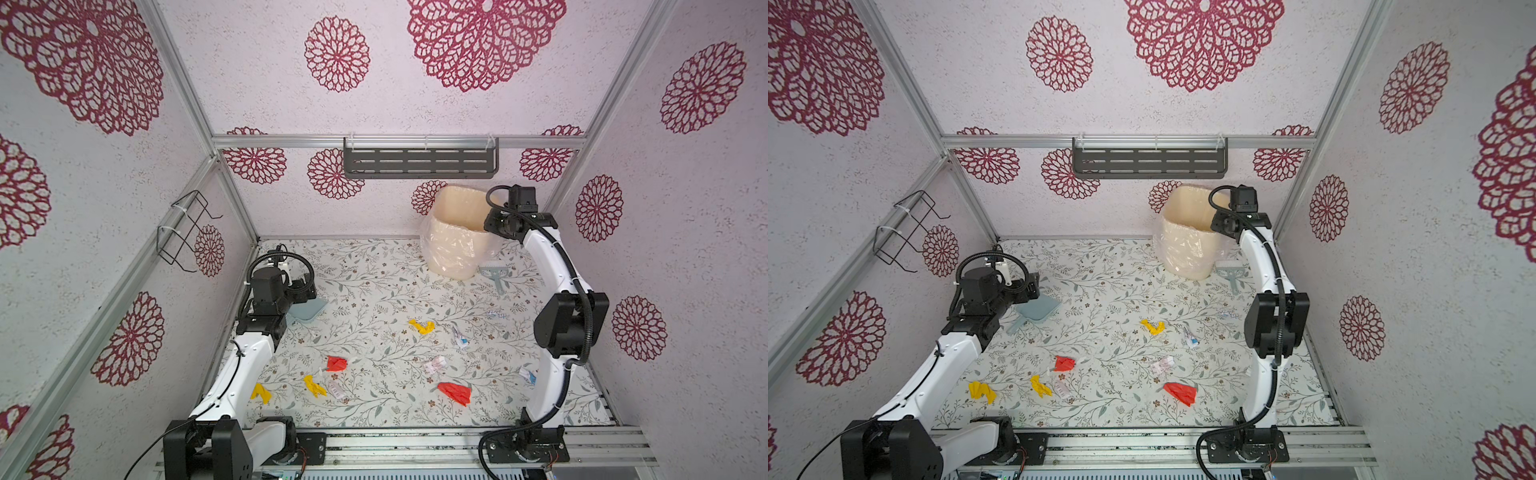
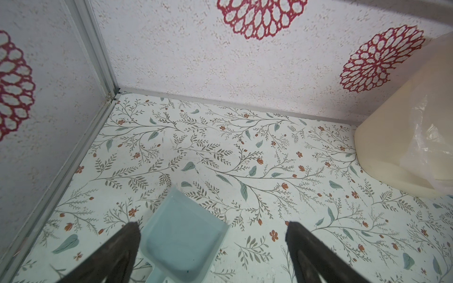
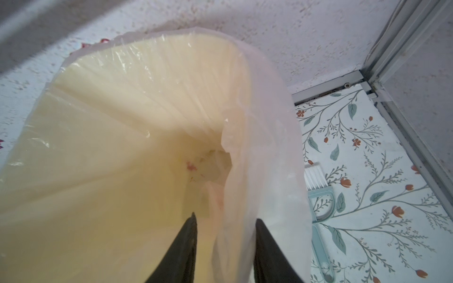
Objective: Sweep away the paper scraps from the table
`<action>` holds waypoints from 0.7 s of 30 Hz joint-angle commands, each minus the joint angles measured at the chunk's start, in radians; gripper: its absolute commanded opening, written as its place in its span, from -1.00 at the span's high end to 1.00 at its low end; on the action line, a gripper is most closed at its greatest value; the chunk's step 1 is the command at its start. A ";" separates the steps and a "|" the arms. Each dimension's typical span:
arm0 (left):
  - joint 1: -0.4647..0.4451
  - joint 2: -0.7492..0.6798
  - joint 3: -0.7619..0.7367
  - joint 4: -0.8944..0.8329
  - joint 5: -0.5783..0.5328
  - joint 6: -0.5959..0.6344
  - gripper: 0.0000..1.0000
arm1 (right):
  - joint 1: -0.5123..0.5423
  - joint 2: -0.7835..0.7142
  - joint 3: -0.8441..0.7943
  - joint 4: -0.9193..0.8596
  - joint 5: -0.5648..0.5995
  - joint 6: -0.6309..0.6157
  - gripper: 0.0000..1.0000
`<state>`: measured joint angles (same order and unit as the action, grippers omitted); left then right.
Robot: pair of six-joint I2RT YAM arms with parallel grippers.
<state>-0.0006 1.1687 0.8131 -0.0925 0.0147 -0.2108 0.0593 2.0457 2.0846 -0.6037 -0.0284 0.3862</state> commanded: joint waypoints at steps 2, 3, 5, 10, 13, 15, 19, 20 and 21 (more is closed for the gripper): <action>-0.003 -0.022 0.026 -0.021 0.009 0.004 -0.94 | 0.013 -0.005 0.033 -0.027 -0.056 -0.013 0.42; -0.002 -0.023 0.027 -0.024 0.008 0.004 -0.94 | 0.017 -0.003 0.033 -0.027 -0.063 -0.016 0.44; -0.003 -0.029 0.028 -0.029 0.009 0.005 -0.94 | 0.026 0.000 0.033 -0.022 -0.091 -0.027 0.49; -0.002 -0.047 0.024 -0.049 0.004 0.010 -0.94 | 0.057 0.006 0.034 -0.024 -0.134 -0.050 0.54; -0.001 -0.055 0.020 -0.062 0.002 0.010 -0.94 | 0.086 0.012 0.038 -0.030 -0.153 -0.061 0.55; -0.001 -0.061 0.017 -0.069 -0.002 0.010 -0.94 | 0.106 0.021 0.051 -0.041 -0.163 -0.067 0.56; -0.002 -0.079 0.009 -0.090 -0.008 0.009 -0.94 | 0.155 0.047 0.093 -0.076 -0.172 -0.086 0.56; -0.001 -0.086 0.007 -0.095 -0.010 0.008 -0.94 | 0.166 0.052 0.102 -0.082 -0.176 -0.089 0.56; -0.001 -0.093 0.004 -0.099 -0.013 0.008 -0.94 | 0.180 0.059 0.113 -0.091 -0.180 -0.093 0.56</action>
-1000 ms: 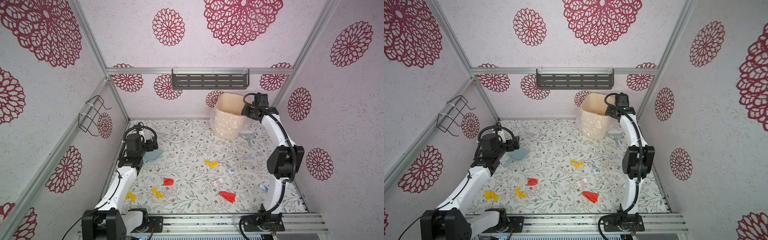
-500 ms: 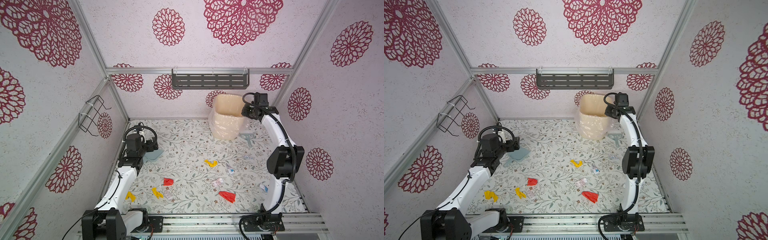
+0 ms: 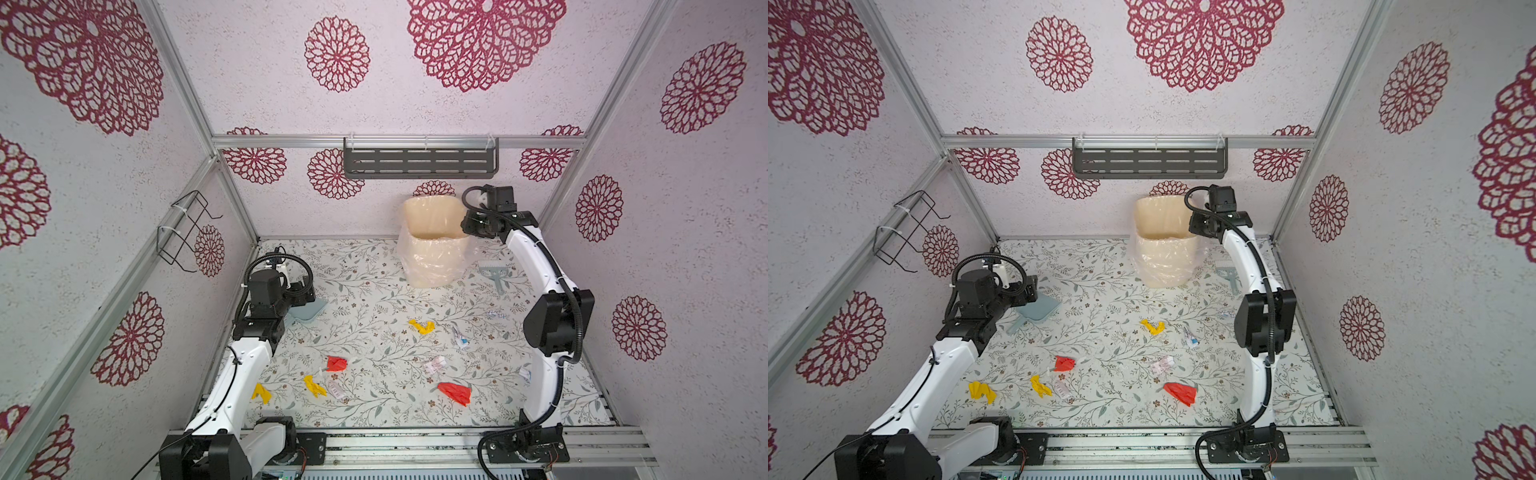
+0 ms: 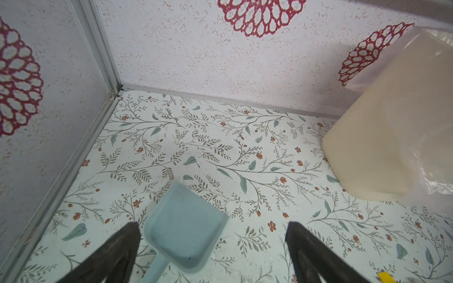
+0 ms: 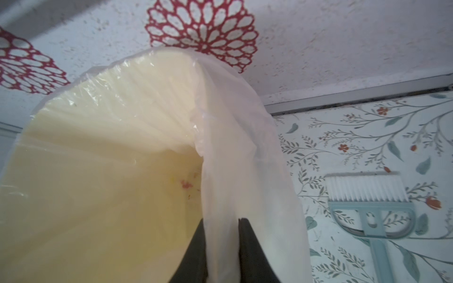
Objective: Sweep away the paper scraps from the table
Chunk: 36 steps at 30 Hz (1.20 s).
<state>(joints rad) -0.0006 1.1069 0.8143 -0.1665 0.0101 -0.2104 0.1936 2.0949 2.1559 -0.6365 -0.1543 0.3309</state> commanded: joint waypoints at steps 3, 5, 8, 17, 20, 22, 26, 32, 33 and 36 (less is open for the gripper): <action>0.001 -0.055 -0.012 -0.033 -0.010 0.007 -0.94 | 0.082 0.029 0.070 -0.084 -0.059 -0.050 0.55; 0.000 -0.067 -0.014 -0.051 -0.014 0.010 -0.94 | 0.105 0.037 0.079 -0.093 -0.065 -0.053 0.56; 0.001 -0.087 -0.014 -0.083 -0.019 0.010 -0.95 | 0.142 0.045 0.083 -0.100 -0.079 -0.053 0.55; 0.001 -0.146 -0.040 -0.127 -0.036 -0.003 -0.94 | 0.264 0.062 0.084 -0.139 -0.096 -0.054 0.55; 0.001 -0.159 -0.043 -0.134 -0.037 -0.007 -0.94 | 0.299 0.063 0.084 -0.145 -0.100 -0.048 0.55; 0.000 -0.163 -0.044 -0.136 -0.038 -0.007 -0.94 | 0.319 0.066 0.084 -0.147 -0.099 -0.043 0.55; 0.001 -0.170 -0.046 -0.143 -0.038 -0.009 -0.94 | 0.342 0.073 0.085 -0.155 -0.095 -0.030 0.55; 0.000 -0.180 -0.053 -0.142 -0.040 -0.009 -0.94 | 0.354 0.067 0.088 -0.169 -0.073 -0.025 0.51; 0.001 -0.181 -0.053 -0.141 -0.037 -0.009 -0.94 | 0.353 0.064 0.093 -0.172 -0.070 -0.027 0.46; 0.001 -0.182 -0.055 -0.143 -0.035 -0.012 -0.94 | 0.352 0.058 0.112 -0.184 -0.057 -0.028 0.16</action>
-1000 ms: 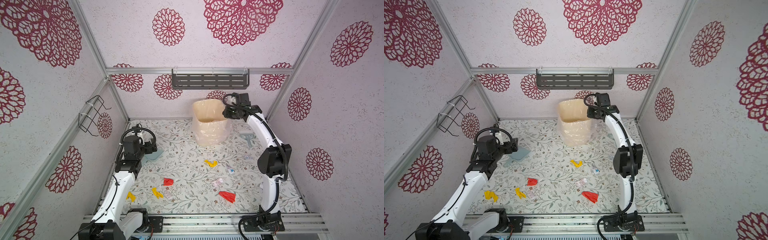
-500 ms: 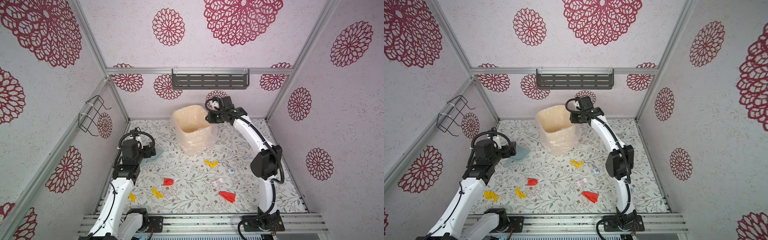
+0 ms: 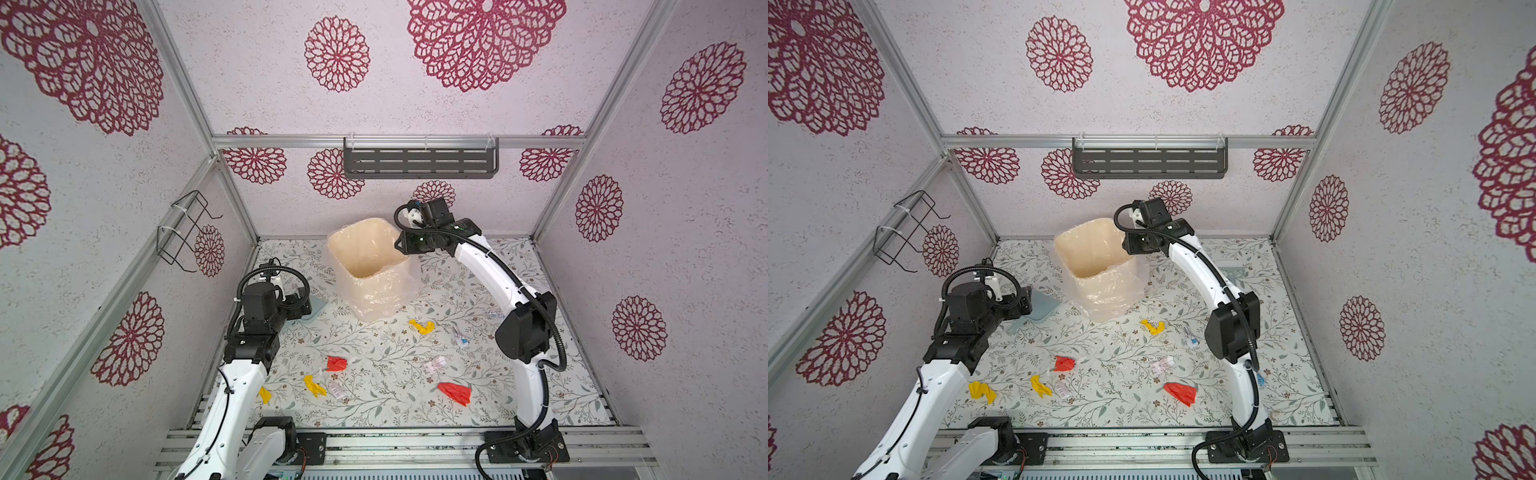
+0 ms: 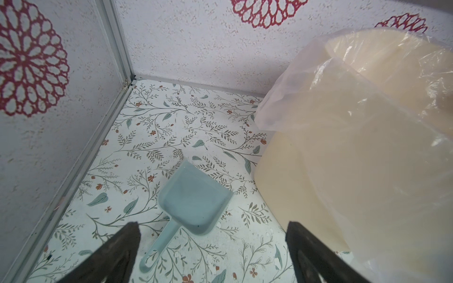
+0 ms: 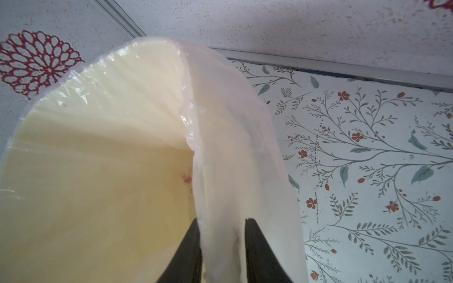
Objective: Sweep away the paper scraps from the table
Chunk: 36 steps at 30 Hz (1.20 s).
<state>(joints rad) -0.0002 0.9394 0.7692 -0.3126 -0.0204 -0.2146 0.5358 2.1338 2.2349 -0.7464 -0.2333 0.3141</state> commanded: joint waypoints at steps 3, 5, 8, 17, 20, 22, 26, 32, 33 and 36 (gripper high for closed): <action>-0.001 -0.020 -0.011 0.002 -0.005 -0.009 -0.94 | 0.005 0.004 0.047 -0.077 0.025 -0.010 -0.14; -0.001 -0.024 -0.012 -0.003 -0.009 -0.011 -0.94 | 0.001 -0.009 0.054 -0.076 0.025 -0.008 -0.27; -0.002 -0.031 -0.010 -0.011 -0.007 -0.017 -0.94 | -0.008 -0.036 0.057 -0.080 0.025 -0.007 -0.43; -0.015 -0.037 -0.010 -0.037 0.008 -0.052 -0.94 | -0.036 -0.149 0.050 -0.114 0.035 -0.029 -0.68; -0.024 -0.036 -0.009 -0.042 0.004 -0.057 -0.94 | -0.051 -0.187 0.041 -0.121 0.038 -0.033 -0.75; -0.029 -0.037 -0.008 -0.049 0.003 -0.059 -0.94 | -0.066 -0.217 0.024 -0.119 0.037 -0.035 -0.79; -0.039 -0.042 -0.008 -0.061 -0.003 -0.073 -0.94 | -0.112 -0.278 -0.035 -0.119 0.068 -0.049 -0.83; -0.069 -0.055 -0.017 -0.085 -0.005 -0.101 -0.94 | -0.264 -0.401 -0.261 -0.099 0.124 -0.101 -0.88; -0.074 -0.056 -0.020 -0.088 -0.004 -0.106 -0.94 | -0.296 -0.422 -0.315 -0.083 0.132 -0.105 -0.90; -0.094 -0.059 -0.028 -0.094 -0.010 -0.118 -0.94 | -0.370 -0.465 -0.457 -0.026 0.144 -0.110 -0.91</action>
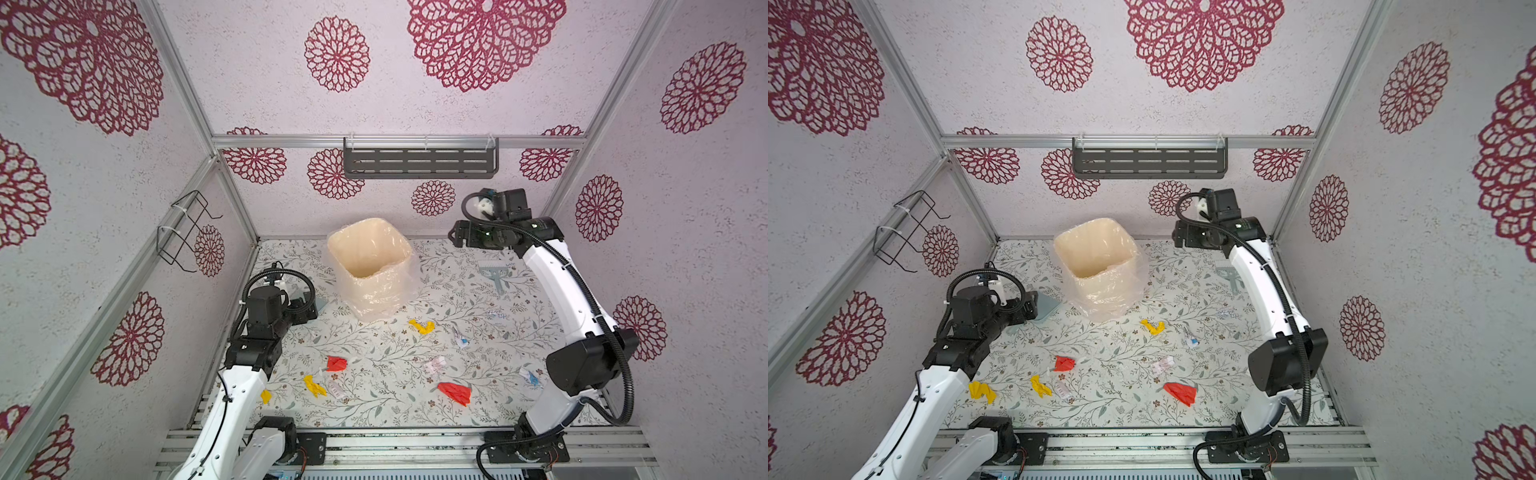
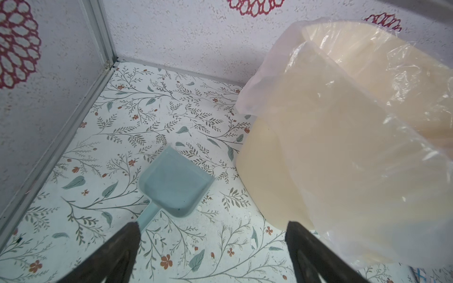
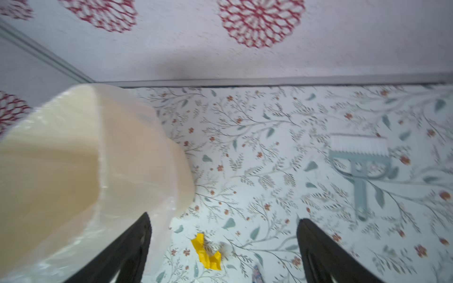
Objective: Sweep away the paper scraps from the table
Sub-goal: 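Lower the right gripper and grasp the brush handle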
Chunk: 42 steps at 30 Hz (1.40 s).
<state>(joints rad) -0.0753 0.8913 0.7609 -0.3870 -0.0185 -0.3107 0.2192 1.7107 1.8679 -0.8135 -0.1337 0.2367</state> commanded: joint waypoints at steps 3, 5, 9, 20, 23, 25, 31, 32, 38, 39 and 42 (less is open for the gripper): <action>-0.041 -0.006 -0.018 -0.027 -0.028 -0.022 -0.94 | -0.101 -0.053 -0.211 0.123 0.053 -0.037 -0.89; -0.047 -0.004 -0.018 -0.029 -0.031 -0.022 -0.94 | -0.120 -0.041 -0.270 0.165 0.062 -0.037 -0.81; -0.052 -0.003 -0.019 -0.030 -0.036 -0.018 -0.94 | -0.149 0.012 -0.341 0.244 0.114 -0.061 -0.74; -0.054 0.008 -0.017 -0.033 -0.034 -0.011 -0.94 | -0.247 0.207 -0.341 0.384 0.130 -0.106 -0.60; -0.054 0.012 -0.015 -0.031 -0.033 -0.008 -0.94 | -0.271 0.274 -0.309 0.374 0.117 -0.120 -0.56; -0.054 0.018 -0.014 -0.031 -0.031 -0.008 -0.94 | -0.281 0.314 -0.286 0.360 0.116 -0.132 -0.52; -0.055 0.032 -0.011 -0.029 -0.026 -0.008 -0.94 | -0.297 0.390 -0.252 0.350 0.112 -0.151 -0.32; -0.055 0.032 -0.011 -0.029 -0.026 -0.007 -0.94 | -0.297 0.399 -0.248 0.351 0.108 -0.152 -0.29; -0.055 0.036 -0.009 -0.032 -0.030 -0.005 -0.94 | -0.297 0.425 -0.251 0.360 0.133 -0.155 -0.16; -0.056 0.037 -0.009 -0.033 -0.030 -0.004 -0.94 | -0.297 0.428 -0.250 0.359 0.135 -0.157 -0.15; -0.055 0.038 -0.008 -0.033 -0.030 -0.004 -0.94 | -0.297 0.442 -0.238 0.349 0.134 -0.164 -0.11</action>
<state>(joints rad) -0.1242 0.9237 0.7475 -0.4248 -0.0437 -0.3256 -0.0742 2.1403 1.5951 -0.4538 -0.0208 0.0910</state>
